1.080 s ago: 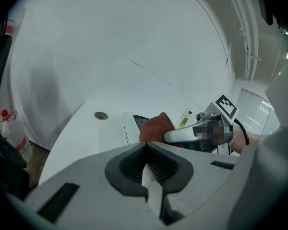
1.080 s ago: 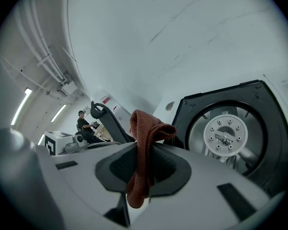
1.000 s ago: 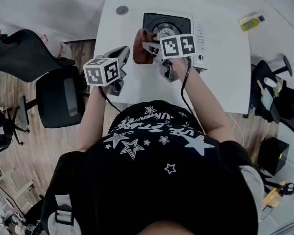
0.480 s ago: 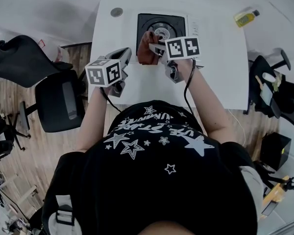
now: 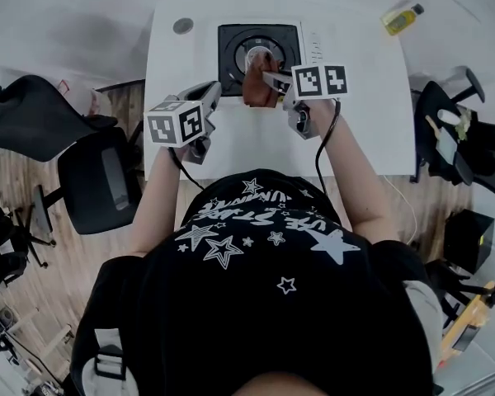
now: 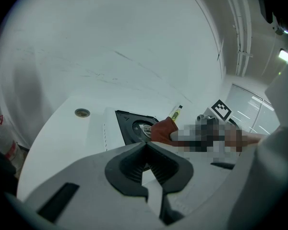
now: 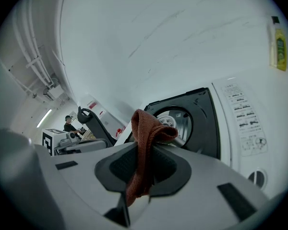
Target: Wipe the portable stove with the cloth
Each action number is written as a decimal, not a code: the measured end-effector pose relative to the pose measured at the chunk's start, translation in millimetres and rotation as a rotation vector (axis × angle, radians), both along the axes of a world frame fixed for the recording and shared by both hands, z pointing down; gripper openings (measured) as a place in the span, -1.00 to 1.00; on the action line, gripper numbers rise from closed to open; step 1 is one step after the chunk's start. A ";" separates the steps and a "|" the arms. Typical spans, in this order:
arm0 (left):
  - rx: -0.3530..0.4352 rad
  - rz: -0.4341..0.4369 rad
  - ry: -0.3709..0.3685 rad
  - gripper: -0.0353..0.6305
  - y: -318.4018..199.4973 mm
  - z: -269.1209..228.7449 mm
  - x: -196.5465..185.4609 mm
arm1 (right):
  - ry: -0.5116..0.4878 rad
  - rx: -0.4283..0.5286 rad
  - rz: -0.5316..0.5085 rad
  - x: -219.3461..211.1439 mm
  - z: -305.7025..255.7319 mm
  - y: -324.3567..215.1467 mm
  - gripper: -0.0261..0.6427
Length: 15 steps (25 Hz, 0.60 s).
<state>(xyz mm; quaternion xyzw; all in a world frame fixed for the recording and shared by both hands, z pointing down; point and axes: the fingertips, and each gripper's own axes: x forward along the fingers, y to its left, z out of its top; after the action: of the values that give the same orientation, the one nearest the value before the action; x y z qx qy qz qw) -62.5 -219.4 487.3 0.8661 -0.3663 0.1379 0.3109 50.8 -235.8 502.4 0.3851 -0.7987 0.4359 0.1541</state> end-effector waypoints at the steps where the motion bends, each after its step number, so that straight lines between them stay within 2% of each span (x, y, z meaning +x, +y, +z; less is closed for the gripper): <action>1: 0.000 0.006 0.001 -0.87 -0.2 0.0 2.7 | 0.002 0.000 0.010 5.0 0.4 0.6 -0.74; 15: 0.001 0.085 -0.001 -0.87 -1.2 0.3 37.5 | 0.009 -0.008 0.168 82.2 5.5 14.9 -0.74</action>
<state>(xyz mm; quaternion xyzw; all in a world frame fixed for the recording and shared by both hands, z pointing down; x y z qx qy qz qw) -25.0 -220.6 487.7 0.8810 -0.3295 0.1509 0.3041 133.0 -220.9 507.9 0.4520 -0.7611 0.4489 0.1221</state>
